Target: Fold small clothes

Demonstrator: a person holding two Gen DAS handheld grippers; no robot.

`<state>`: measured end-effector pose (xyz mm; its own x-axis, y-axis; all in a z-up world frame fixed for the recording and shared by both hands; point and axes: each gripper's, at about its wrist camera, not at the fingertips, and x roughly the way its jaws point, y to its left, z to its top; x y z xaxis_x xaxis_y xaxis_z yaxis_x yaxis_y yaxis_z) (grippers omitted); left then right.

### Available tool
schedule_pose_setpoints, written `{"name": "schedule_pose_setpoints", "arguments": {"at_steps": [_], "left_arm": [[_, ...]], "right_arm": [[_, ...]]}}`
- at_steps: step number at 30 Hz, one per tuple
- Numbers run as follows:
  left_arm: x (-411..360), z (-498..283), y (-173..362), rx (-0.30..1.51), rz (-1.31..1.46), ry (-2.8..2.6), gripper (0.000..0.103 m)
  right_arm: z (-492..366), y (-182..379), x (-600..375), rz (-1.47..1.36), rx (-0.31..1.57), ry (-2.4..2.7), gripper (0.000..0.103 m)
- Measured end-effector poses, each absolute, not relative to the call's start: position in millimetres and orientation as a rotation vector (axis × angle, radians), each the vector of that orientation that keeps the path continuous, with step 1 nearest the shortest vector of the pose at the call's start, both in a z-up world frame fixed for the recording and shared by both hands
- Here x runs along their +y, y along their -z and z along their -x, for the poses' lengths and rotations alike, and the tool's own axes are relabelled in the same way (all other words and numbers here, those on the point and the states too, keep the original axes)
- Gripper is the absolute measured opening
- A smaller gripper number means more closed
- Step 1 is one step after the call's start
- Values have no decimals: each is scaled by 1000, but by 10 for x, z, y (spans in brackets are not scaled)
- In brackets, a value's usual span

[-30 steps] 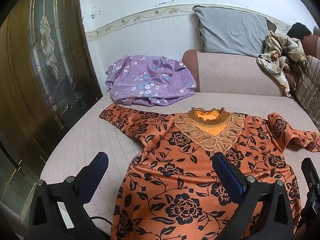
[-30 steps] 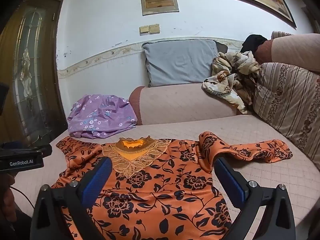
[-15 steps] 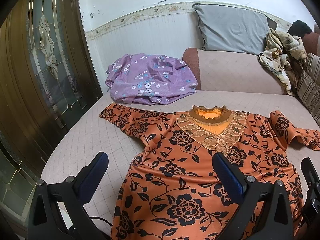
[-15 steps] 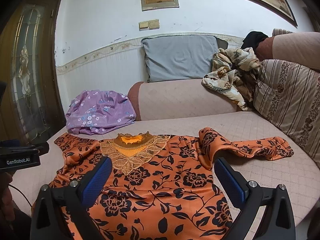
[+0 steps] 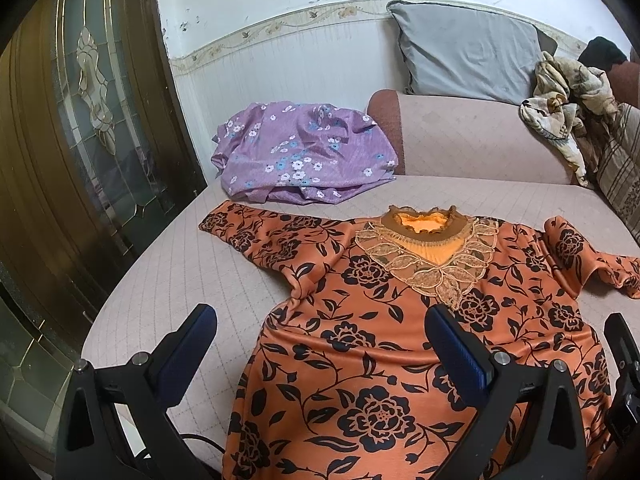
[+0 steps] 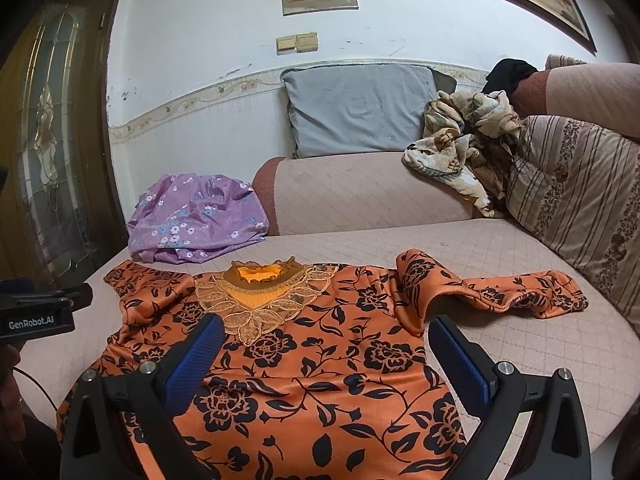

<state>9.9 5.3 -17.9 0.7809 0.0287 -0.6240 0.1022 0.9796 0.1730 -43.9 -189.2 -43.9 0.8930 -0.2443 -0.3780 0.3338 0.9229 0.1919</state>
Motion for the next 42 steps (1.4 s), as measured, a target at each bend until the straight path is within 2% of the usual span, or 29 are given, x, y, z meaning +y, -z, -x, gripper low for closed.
{"name": "schedule_pose_setpoints", "arguments": {"at_steps": [42], "left_arm": [[142, -334, 297, 621, -163, 50, 103]], "right_arm": [[293, 603, -2175, -329, 435, 388, 103]]}}
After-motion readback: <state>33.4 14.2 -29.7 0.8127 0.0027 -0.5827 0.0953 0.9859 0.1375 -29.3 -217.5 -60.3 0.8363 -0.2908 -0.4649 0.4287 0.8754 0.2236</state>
